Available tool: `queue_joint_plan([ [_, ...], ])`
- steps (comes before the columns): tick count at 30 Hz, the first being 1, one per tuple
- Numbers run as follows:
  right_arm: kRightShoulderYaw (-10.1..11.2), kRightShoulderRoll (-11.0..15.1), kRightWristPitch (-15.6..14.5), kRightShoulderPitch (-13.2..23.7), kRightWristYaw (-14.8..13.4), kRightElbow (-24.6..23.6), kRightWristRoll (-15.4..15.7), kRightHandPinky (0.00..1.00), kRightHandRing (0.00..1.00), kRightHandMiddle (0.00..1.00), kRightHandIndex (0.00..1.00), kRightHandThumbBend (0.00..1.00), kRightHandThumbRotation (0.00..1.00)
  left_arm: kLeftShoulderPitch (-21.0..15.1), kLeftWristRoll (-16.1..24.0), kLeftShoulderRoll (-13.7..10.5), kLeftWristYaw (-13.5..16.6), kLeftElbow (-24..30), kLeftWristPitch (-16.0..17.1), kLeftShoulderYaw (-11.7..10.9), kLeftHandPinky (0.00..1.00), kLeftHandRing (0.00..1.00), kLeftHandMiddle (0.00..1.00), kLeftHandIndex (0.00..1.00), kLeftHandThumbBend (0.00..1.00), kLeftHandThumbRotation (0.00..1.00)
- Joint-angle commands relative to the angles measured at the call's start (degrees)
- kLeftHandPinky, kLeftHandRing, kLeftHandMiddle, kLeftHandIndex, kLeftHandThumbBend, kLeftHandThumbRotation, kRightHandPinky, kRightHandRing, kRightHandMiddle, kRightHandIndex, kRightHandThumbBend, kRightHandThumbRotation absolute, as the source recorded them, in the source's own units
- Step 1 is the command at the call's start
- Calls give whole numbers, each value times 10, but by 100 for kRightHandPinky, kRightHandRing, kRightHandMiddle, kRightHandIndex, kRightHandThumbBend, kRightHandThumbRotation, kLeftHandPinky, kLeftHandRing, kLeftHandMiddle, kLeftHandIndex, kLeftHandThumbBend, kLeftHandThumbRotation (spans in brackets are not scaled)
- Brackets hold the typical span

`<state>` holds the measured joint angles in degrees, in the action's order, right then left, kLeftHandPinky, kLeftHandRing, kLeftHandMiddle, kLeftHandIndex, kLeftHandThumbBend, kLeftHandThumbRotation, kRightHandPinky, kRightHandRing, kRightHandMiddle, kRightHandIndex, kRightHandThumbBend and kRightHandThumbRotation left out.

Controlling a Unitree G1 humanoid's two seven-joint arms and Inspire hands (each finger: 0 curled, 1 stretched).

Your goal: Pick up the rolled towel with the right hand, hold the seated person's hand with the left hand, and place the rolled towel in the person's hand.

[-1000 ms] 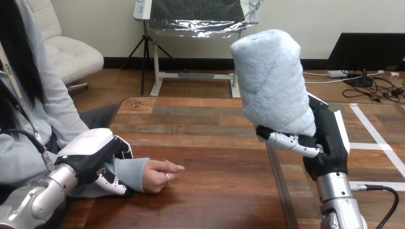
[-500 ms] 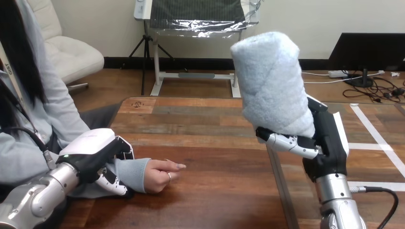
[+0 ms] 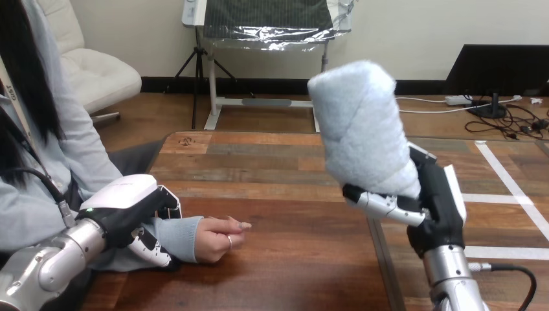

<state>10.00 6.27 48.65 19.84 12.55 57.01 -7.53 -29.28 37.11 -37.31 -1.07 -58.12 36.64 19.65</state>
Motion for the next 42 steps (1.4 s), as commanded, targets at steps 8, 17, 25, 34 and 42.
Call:
queue_joint_plan([
  [8,-5,4,21,65,-30,26,32,30,37,47,45,75,0,2,-33,-10,-17,76,22,-12,28,34,40,38,81,0],
  [17,-12,5,19,72,-47,50,56,31,38,47,46,75,0,3,-50,-21,-28,112,29,-22,26,32,38,37,79,0],
  [25,-19,6,24,77,-62,71,80,31,37,46,46,75,0,1,-65,-31,-49,149,23,-31,25,30,37,37,79,0],
  [34,-26,2,27,81,-78,89,99,30,35,45,46,76,0,2,-88,-40,-84,212,-2,-47,26,31,37,37,80,0],
  [42,-39,0,23,82,-100,98,121,29,35,44,46,76,0,-6,-97,-41,-105,257,-19,-56,25,31,37,37,82,0],
])
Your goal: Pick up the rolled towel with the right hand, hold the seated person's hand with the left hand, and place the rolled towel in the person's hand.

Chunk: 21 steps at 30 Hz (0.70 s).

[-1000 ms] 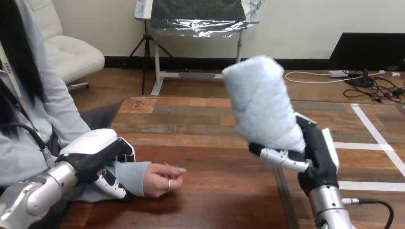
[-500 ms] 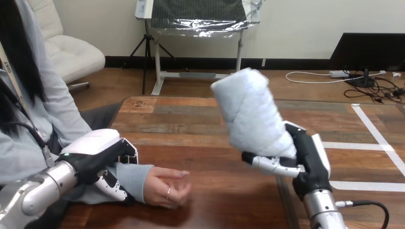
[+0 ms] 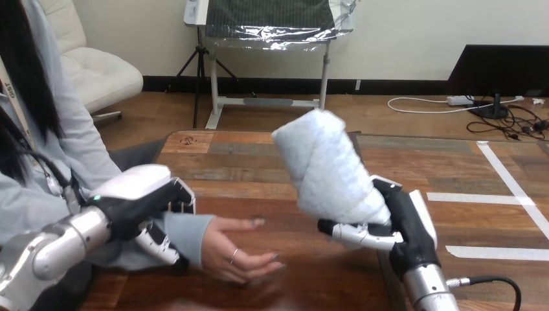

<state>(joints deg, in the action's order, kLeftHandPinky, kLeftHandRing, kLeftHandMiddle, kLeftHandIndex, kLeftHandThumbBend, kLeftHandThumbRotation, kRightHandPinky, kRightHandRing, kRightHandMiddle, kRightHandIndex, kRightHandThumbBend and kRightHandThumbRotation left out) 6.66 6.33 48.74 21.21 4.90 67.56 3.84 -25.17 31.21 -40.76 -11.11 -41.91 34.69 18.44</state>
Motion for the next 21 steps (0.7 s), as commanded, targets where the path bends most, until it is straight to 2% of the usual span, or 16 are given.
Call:
queue_joint_plan([
  [1,-6,-1,22,69,-24,-7,9,29,35,44,46,76,0,-49,-38,-7,-6,97,-1,-44,25,31,37,37,82,0],
  [7,-10,-4,25,71,-26,0,13,29,34,44,47,76,0,-64,-39,-3,-14,106,5,-45,24,30,37,37,82,0],
  [16,-22,-7,24,72,-41,4,24,28,33,44,47,76,0,-83,-45,7,-43,136,-21,-48,24,30,37,38,82,0],
  [21,-25,-12,23,70,-35,5,20,29,34,44,47,75,0,-97,-46,14,-46,140,-21,-47,25,30,37,38,82,0],
])
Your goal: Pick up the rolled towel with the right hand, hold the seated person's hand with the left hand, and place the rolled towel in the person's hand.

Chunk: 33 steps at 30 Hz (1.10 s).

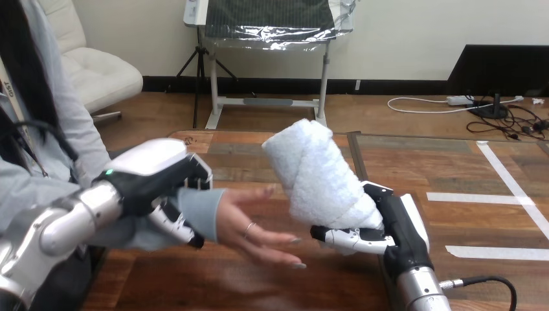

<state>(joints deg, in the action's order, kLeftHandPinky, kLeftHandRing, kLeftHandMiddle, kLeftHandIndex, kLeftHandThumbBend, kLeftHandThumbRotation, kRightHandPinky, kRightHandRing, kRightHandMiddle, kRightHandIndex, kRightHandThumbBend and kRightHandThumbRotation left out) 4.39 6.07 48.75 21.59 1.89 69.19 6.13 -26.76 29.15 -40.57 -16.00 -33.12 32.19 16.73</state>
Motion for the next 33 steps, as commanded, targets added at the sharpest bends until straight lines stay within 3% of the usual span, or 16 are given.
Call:
queue_joint_plan([
  [1,-2,-10,23,66,-3,-11,-3,29,34,45,47,75,0,-83,-25,13,2,52,4,-30,25,30,37,38,82,0],
  [10,-5,-19,20,61,9,-11,-7,29,35,46,46,73,0,-108,-22,31,0,54,-1,-24,26,31,38,37,84,0],
  [33,-43,-42,42,32,-20,-7,37,30,35,46,47,75,0,-141,-18,60,-8,46,-1,-14,28,33,39,38,84,0],
])
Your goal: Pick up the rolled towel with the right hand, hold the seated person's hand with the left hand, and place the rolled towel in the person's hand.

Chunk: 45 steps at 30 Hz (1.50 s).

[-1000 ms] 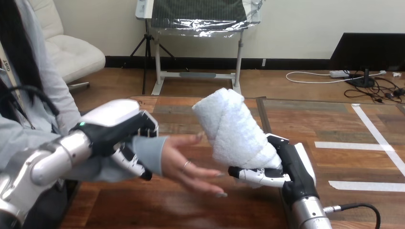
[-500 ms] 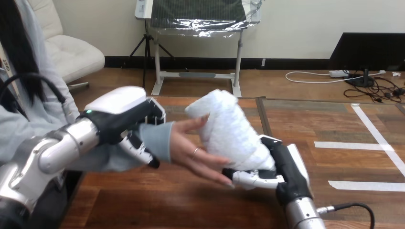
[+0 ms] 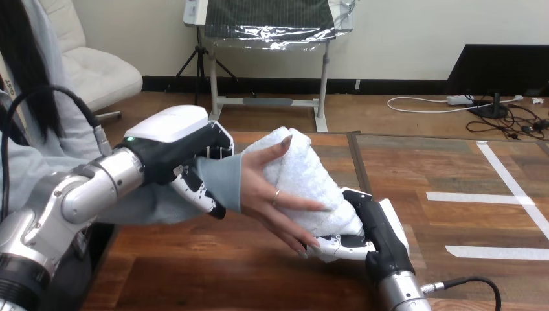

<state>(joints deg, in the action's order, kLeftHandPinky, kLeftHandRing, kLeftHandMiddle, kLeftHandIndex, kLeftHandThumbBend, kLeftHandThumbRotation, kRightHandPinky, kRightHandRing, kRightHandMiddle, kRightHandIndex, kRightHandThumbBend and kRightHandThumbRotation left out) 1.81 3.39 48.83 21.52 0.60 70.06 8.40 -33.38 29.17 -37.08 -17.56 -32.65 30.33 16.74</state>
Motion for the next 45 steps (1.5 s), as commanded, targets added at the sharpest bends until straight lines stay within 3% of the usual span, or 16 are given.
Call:
queue_joint_plan([
  [1,-19,-16,44,32,-8,-16,15,30,35,45,47,74,0,-75,-19,25,8,41,18,-14,28,33,40,38,84,0],
  [20,-50,-36,88,0,-22,-30,39,28,35,45,46,75,0,-70,-24,31,10,31,28,-13,29,34,40,39,84,0],
  [45,-51,-36,101,-6,-21,-33,39,29,37,46,45,75,0,-52,-27,27,8,38,31,-16,29,34,40,40,84,0],
])
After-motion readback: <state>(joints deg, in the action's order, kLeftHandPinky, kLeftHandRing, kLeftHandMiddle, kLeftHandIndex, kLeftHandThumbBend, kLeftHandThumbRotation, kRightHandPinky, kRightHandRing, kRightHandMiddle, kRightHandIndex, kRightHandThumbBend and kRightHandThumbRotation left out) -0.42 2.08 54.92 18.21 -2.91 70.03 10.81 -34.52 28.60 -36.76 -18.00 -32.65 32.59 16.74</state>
